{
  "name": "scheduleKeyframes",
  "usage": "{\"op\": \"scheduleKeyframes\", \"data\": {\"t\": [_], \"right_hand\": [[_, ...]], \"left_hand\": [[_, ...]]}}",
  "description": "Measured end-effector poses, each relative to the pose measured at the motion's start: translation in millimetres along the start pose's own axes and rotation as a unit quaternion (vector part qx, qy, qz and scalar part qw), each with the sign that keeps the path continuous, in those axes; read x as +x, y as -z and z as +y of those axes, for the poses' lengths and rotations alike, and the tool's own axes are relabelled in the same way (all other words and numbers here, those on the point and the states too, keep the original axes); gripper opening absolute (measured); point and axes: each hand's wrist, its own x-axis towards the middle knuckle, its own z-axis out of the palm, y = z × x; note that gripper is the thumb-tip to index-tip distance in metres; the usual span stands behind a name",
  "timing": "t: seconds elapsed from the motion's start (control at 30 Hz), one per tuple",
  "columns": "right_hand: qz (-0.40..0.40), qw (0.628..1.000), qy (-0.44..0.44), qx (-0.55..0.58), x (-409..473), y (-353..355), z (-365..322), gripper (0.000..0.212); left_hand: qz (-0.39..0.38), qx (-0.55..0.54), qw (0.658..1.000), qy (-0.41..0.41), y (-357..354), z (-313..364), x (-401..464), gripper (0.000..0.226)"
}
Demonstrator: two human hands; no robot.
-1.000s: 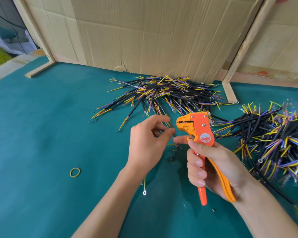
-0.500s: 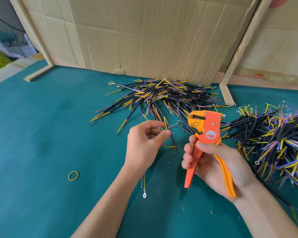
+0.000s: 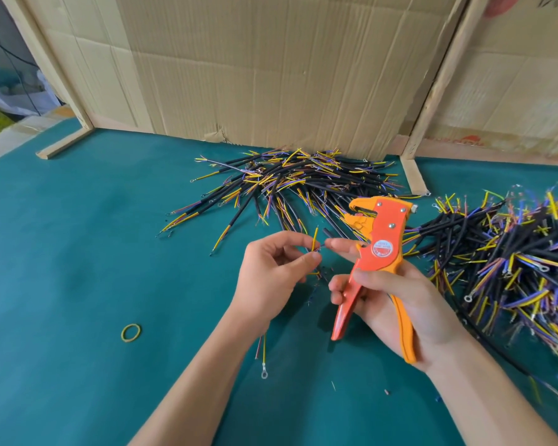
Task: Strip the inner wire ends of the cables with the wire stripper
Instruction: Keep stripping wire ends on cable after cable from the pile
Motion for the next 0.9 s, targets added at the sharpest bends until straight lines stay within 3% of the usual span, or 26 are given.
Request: {"op": "scheduleKeyframes", "data": {"t": [0.17, 0.33, 0.5, 0.7, 0.9], "right_hand": [[0.018, 0.999, -0.015, 0.033, 1, 3, -5, 0.052], [-0.024, 0.990, -0.121, 0.068, -2, 7, -6, 0.043], [-0.030, 0.991, -0.130, 0.031, -1, -1, 2, 0.040], [-0.063, 0.990, -0.129, -0.002, -5, -1, 0, 0.062], [-0.069, 0.989, -0.130, -0.017, -6, -8, 0, 0.051]], "left_hand": [[0.066, -0.001, 0.998, -0.008, 2, 1, 2, 0.015], [0.122, -0.014, 0.992, -0.029, 6, 4, 4, 0.014], [0.116, 0.041, 0.991, -0.047, 5, 6, 3, 0.014], [0.102, 0.103, 0.987, -0.076, 4, 9, 0, 0.015], [0.101, 0.148, 0.979, -0.098, 3, 11, -2, 0.012]]}}
